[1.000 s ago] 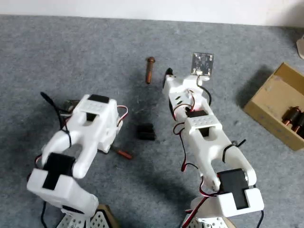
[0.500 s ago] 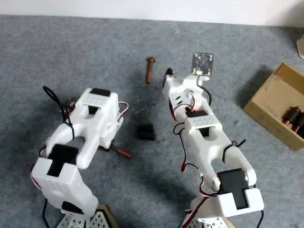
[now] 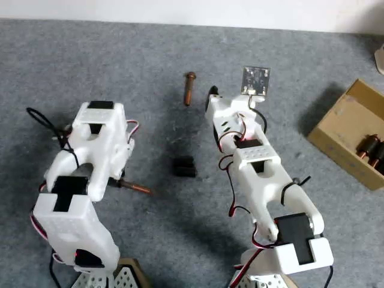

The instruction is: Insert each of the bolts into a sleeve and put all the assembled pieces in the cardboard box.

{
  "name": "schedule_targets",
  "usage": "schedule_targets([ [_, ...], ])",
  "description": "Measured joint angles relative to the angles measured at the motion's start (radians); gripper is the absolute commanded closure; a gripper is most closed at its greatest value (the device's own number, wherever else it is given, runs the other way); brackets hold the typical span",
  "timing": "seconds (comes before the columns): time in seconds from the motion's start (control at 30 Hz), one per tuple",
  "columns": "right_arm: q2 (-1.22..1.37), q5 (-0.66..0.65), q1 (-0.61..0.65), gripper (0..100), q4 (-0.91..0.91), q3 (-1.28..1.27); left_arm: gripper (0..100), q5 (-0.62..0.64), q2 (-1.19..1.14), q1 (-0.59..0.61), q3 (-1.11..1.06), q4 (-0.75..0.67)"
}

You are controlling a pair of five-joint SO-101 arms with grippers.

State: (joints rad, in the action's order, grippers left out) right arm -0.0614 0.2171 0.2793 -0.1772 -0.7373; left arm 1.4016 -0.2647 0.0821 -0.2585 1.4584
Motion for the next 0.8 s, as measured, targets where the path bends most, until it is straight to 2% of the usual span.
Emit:
schedule_targets([
  [0.13, 0.0, 0.0, 0.0, 72.0, 0.0, 0.0, 100, -0.13, 0.0, -0.006, 0.061, 0.051],
  [0.3, 0.0, 0.0, 0.0, 72.0, 0.0, 0.0, 99, -0.331, 0.0, -0.072, 0.144, 0.068],
  [0.53, 0.0, 0.0, 0.0, 72.0, 0.0, 0.0, 99, -0.296, -0.009, -0.071, 0.321, 0.074],
  [0.8, 0.0, 0.0, 0.0, 72.0, 0.0, 0.0, 99, -0.282, -0.15, 0.069, 0.393, 0.071],
])
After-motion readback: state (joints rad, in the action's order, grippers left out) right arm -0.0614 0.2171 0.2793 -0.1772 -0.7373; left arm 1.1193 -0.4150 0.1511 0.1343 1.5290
